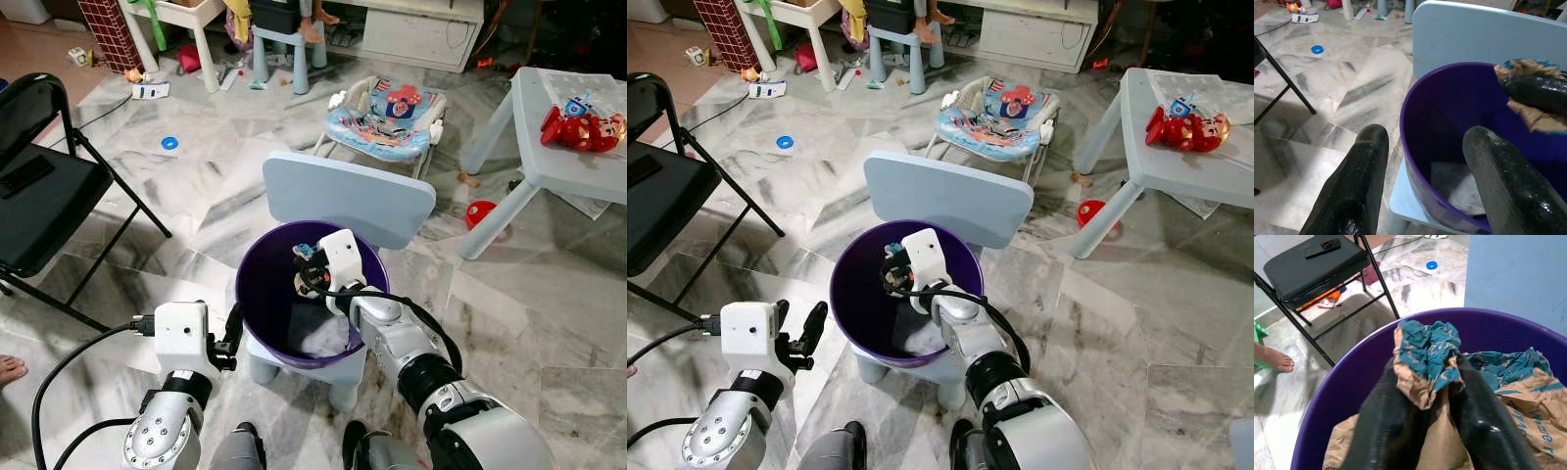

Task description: Picking trash to rubbish bin

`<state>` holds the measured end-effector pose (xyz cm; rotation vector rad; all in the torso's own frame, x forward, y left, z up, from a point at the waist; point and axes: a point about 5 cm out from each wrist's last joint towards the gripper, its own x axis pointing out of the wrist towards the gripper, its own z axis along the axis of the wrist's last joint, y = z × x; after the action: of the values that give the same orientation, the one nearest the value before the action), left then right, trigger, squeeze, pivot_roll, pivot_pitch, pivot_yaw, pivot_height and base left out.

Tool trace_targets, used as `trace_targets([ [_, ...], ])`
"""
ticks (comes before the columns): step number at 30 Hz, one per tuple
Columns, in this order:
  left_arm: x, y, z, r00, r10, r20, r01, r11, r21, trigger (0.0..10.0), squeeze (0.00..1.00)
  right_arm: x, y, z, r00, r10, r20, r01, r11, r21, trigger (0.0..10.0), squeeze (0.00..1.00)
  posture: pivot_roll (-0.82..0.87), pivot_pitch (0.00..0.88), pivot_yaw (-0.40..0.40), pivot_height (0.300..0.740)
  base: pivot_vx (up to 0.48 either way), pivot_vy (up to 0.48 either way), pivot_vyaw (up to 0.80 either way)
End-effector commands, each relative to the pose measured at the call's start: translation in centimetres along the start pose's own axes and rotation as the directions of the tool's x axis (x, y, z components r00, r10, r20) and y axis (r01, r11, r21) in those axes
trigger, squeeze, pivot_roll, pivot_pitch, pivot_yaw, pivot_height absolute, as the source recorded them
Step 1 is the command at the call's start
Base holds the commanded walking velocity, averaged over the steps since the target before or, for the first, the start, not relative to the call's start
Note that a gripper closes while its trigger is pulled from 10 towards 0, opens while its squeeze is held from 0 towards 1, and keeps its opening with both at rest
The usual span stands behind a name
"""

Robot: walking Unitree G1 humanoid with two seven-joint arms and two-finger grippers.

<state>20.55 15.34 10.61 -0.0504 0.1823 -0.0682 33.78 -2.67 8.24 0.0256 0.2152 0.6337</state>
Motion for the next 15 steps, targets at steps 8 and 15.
trace_targets([
  [8, 0.1, 0.0, 0.1, 1.000, -0.024, -0.013, 0.024, 1.000, 0.008, 10.0, 0.00, -0.3, 0.8, -2.1, 0.993, 0.054, -0.107, -0.054, 0.999, 0.004, 10.0, 1.00, 0.25, 0.256, -0.048, 0.740, 0.000, 0.000, 0.00],
  [15, 0.1, 0.1, 0.1, 1.000, -0.016, -0.011, 0.016, 1.000, 0.010, 10.0, 0.00, -0.3, 1.1, -2.9, 0.981, 0.067, -0.179, -0.072, 0.997, -0.020, 10.0, 1.00, 0.25, 0.259, -0.053, 0.740, 0.000, 0.000, 0.00],
])
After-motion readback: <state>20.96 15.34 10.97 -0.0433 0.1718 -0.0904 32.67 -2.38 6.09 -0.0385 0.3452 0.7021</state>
